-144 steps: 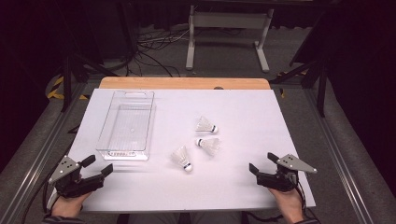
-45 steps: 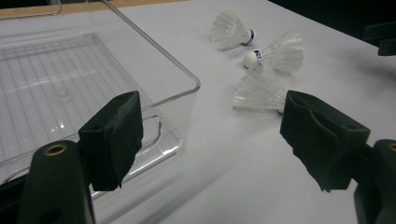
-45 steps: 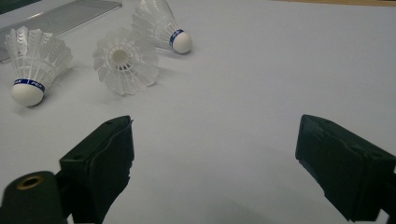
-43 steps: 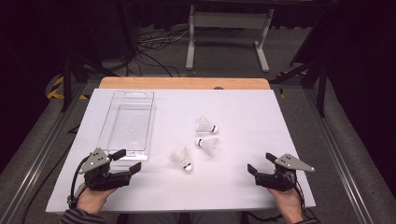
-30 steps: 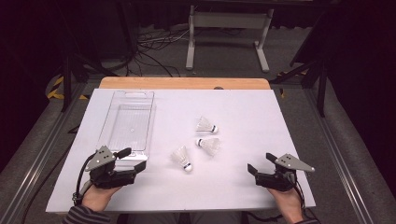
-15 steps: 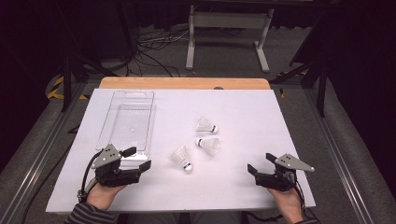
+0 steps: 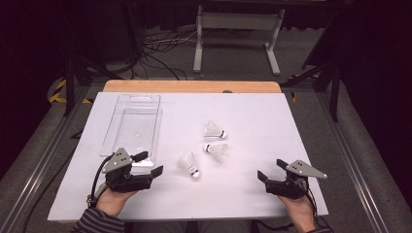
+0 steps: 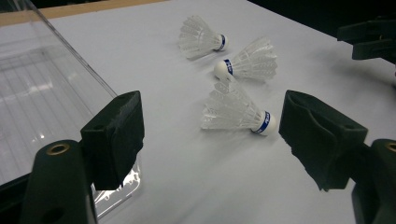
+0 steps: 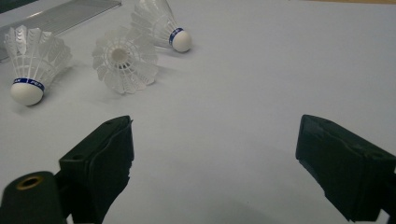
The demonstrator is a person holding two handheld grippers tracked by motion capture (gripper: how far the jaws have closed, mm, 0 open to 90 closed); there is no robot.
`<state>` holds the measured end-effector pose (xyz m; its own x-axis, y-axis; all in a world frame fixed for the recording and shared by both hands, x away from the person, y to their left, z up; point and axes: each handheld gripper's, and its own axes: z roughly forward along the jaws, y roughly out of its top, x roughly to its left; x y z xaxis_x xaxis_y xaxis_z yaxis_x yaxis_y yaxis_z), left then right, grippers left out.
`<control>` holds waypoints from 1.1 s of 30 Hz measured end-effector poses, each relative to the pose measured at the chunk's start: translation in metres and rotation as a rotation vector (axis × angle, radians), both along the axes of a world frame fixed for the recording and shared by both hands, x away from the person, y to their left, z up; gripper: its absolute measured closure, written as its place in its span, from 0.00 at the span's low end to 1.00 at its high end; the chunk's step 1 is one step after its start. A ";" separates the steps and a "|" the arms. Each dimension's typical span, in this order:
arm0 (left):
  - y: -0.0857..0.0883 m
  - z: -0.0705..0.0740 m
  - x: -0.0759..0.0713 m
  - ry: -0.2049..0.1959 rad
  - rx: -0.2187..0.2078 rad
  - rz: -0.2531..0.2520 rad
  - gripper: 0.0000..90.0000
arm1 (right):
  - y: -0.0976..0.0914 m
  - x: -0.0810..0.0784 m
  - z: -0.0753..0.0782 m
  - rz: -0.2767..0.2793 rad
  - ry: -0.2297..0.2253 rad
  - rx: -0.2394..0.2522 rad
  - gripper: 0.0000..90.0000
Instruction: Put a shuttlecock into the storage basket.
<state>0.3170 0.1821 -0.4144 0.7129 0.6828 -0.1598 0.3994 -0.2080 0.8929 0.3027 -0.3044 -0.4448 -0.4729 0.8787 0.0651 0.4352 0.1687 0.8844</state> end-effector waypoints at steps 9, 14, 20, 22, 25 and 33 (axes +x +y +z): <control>-0.010 0.003 0.004 0.005 0.002 -0.007 0.26 | 0.000 0.000 0.000 0.004 -0.001 0.000 0.13; -0.017 0.004 0.006 0.006 0.002 -0.027 0.26 | 0.000 0.000 0.000 0.005 -0.001 -0.001 0.13; -0.023 0.004 0.010 0.009 0.005 -0.033 0.26 | 0.000 0.000 0.000 0.007 -0.001 -0.001 0.13; -0.025 0.004 0.010 0.009 0.003 -0.033 0.26 | 0.000 0.000 0.000 0.006 -0.001 -0.002 0.13; -0.028 0.005 0.012 0.010 -0.002 -0.038 0.26 | 0.000 0.000 0.000 0.007 0.000 -0.002 0.13; -0.040 0.007 0.018 -0.001 -0.004 -0.055 0.27 | 0.000 0.000 0.000 0.007 -0.001 -0.002 0.13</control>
<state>0.3349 0.1421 -0.4070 0.7493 0.6423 -0.1612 0.3862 -0.2261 0.8943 0.3027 -0.3043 -0.4449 -0.4791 0.8755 0.0628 0.4332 0.1736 0.8844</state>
